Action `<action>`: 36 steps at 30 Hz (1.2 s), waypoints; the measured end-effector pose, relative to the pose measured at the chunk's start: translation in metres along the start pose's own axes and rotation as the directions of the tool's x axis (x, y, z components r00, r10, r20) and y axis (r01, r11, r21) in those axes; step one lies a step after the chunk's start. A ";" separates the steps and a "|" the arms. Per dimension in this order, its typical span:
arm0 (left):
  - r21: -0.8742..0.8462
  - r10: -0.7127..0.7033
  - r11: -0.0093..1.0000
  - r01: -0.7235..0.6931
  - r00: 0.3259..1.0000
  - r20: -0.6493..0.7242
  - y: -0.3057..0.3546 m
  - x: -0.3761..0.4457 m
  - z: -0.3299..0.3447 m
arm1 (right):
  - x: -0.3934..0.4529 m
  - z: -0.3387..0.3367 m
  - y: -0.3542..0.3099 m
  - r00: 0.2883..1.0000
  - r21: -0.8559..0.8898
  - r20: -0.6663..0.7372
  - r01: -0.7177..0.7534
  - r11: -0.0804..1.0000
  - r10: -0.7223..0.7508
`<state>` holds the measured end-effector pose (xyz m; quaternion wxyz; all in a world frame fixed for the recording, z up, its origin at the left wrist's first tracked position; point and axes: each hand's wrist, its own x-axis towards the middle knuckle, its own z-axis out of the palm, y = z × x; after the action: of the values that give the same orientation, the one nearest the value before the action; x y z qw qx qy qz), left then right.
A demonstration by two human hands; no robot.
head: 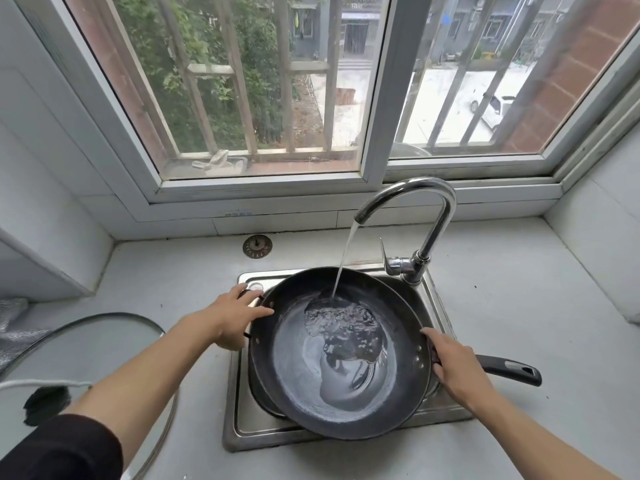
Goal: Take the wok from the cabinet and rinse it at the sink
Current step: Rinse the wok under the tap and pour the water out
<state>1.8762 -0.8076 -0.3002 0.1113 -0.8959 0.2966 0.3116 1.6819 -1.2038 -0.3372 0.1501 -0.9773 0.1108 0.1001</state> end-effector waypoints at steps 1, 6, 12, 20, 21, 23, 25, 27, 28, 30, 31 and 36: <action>0.047 0.011 0.999 -0.011 1.000 0.008 -0.002 0.000 0.000 | 0.000 0.000 -0.001 1.000 -0.001 -0.002 -0.005 1.000 0.005; 0.165 0.105 0.982 -0.093 0.993 -0.061 0.002 0.006 -0.002 | -0.001 -0.001 -0.001 1.000 -0.004 0.000 -0.010 1.000 0.010; 0.197 0.145 0.973 -0.120 0.983 -0.114 0.001 0.017 -0.006 | -0.001 -0.002 -0.003 1.000 0.003 0.015 -0.008 1.000 0.008; 0.202 0.163 0.970 -0.136 0.979 -0.122 0.002 0.015 -0.001 | 0.002 -0.005 -0.005 1.000 0.046 0.001 0.008 0.999 -0.008; 0.193 0.162 0.971 -0.139 0.980 -0.113 0.001 0.013 0.001 | 0.003 -0.006 -0.005 1.000 0.044 0.000 0.022 0.999 -0.022; 0.173 0.155 0.975 -0.136 0.983 -0.103 0.000 0.007 0.003 | 0.004 -0.008 -0.005 0.999 0.045 0.000 0.045 0.998 -0.045; 0.155 0.146 0.979 -0.130 0.984 -0.100 -0.002 0.000 0.003 | 0.007 -0.011 -0.006 0.998 0.060 -0.007 0.069 0.996 -0.068; 0.156 0.133 0.981 -0.117 0.987 -0.094 -0.004 -0.008 0.001 | 0.011 -0.016 -0.010 0.995 0.075 -0.017 0.096 0.993 -0.095; 0.160 0.122 0.981 -0.106 0.988 -0.094 -0.006 -0.012 -0.001 | 0.014 -0.018 -0.012 0.994 0.082 -0.024 0.112 0.990 -0.111; 0.156 0.094 0.985 -0.076 0.989 -0.112 -0.010 -0.020 -0.003 | 0.020 -0.022 -0.019 0.990 0.088 -0.030 0.141 0.986 -0.139; 0.149 0.081 0.987 -0.062 0.989 -0.125 -0.013 -0.024 -0.004 | 0.023 -0.026 -0.023 0.988 0.087 -0.029 0.151 0.985 -0.149; 0.121 0.014 0.993 0.003 0.990 -0.143 -0.021 -0.040 -0.004 | 0.036 -0.044 -0.038 0.977 0.061 -0.066 0.207 0.976 -0.203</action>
<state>1.8660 -0.7738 -0.2720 0.1427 -0.9068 0.3246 0.2280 1.7327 -1.1888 -0.2943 0.1891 -0.9805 0.0171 0.0514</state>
